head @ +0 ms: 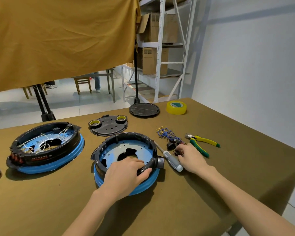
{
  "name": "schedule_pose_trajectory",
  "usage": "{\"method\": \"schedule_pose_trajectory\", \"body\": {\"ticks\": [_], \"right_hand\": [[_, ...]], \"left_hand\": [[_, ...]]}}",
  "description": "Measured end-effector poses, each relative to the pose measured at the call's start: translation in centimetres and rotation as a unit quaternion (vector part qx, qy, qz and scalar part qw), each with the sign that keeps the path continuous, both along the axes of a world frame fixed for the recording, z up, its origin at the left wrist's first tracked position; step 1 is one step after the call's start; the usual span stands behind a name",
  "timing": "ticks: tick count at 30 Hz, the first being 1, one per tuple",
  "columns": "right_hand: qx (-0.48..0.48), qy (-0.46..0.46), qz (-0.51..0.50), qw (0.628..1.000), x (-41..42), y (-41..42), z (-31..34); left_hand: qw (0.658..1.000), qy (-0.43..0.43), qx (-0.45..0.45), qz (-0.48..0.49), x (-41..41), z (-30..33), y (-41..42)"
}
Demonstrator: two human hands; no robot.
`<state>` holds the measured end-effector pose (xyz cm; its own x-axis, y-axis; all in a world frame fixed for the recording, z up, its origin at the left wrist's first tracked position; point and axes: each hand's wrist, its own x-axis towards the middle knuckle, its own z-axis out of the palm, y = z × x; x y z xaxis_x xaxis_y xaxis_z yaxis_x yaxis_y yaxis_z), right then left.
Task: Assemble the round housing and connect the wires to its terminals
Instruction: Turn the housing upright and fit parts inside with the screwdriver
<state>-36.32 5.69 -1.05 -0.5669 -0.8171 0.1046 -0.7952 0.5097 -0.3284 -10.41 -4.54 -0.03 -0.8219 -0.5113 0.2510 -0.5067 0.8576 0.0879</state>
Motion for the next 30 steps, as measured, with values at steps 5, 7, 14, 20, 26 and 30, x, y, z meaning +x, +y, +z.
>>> {"method": "schedule_pose_trajectory", "body": {"ticks": [5, 7, 14, 20, 26, 30], "right_hand": [[-0.046, -0.006, 0.005, 0.999, -0.4, -0.4, -0.3], [-0.063, -0.008, 0.01, 0.998, -0.2, -0.3, -0.5], [-0.257, -0.055, 0.032, 0.964, 1.4, 0.7, 1.2], [-0.25, -0.097, 0.15, 0.951, 5.7, 1.0, 1.5], [-0.249, -0.06, -0.01, 0.967, 3.2, 0.5, 0.1], [-0.138, -0.038, -0.045, 0.989, 1.2, 0.0, -0.8]], "left_hand": [[1.0, 0.01, -0.01, 0.008, -0.4, 0.0, 0.1], [1.0, 0.011, -0.008, 0.009, -0.3, 0.1, 0.3], [0.999, 0.021, -0.019, -0.032, 0.5, 0.1, 0.2], [0.998, 0.031, -0.034, -0.036, 0.6, 0.4, 0.2], [0.998, 0.038, -0.035, -0.023, 0.6, 0.3, 0.1], [0.999, 0.04, -0.033, -0.018, 0.4, 0.2, 0.2]]}}
